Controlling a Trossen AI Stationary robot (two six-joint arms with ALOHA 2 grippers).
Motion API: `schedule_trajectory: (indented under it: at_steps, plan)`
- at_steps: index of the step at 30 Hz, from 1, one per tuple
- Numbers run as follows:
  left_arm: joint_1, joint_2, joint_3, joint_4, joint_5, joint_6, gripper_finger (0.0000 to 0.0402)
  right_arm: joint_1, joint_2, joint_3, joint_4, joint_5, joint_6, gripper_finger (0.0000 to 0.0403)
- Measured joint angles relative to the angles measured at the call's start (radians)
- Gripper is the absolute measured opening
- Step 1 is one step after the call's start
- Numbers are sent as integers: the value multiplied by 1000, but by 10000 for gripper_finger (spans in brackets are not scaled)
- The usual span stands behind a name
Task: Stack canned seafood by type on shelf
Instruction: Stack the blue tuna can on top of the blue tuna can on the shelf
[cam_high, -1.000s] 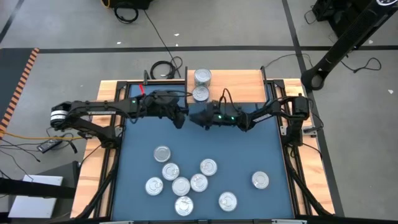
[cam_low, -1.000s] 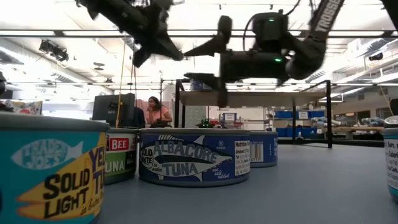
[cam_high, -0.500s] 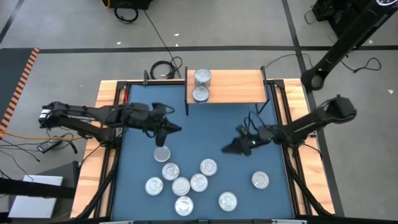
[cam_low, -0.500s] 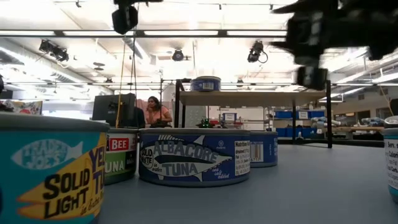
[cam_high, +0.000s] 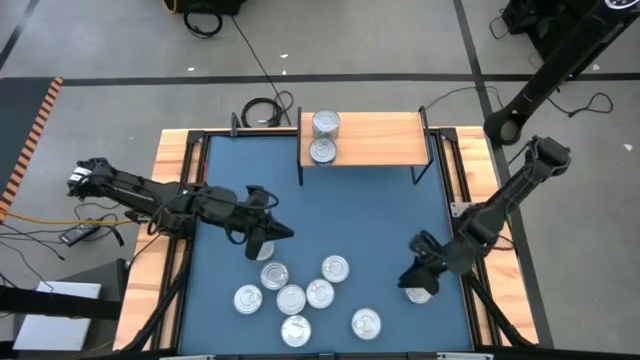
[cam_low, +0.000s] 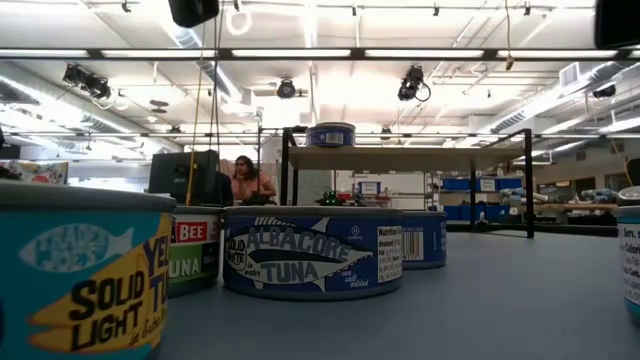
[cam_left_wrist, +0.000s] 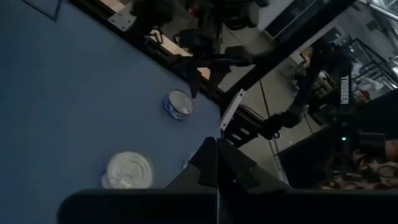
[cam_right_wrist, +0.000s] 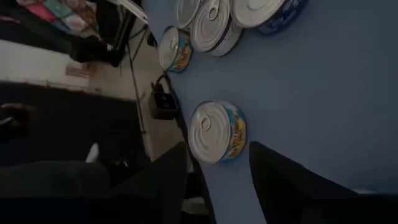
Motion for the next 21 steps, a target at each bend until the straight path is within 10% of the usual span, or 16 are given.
schedule_trajectory:
  at_steps: [13,21]
  plan:
    - [-94,18,-5,22,-165,-40,7,-215,406,0,535,10,-205,154]
    - [-127,18,-9,15,-208,-104,7,-345,619,31,811,-44,-161,35]
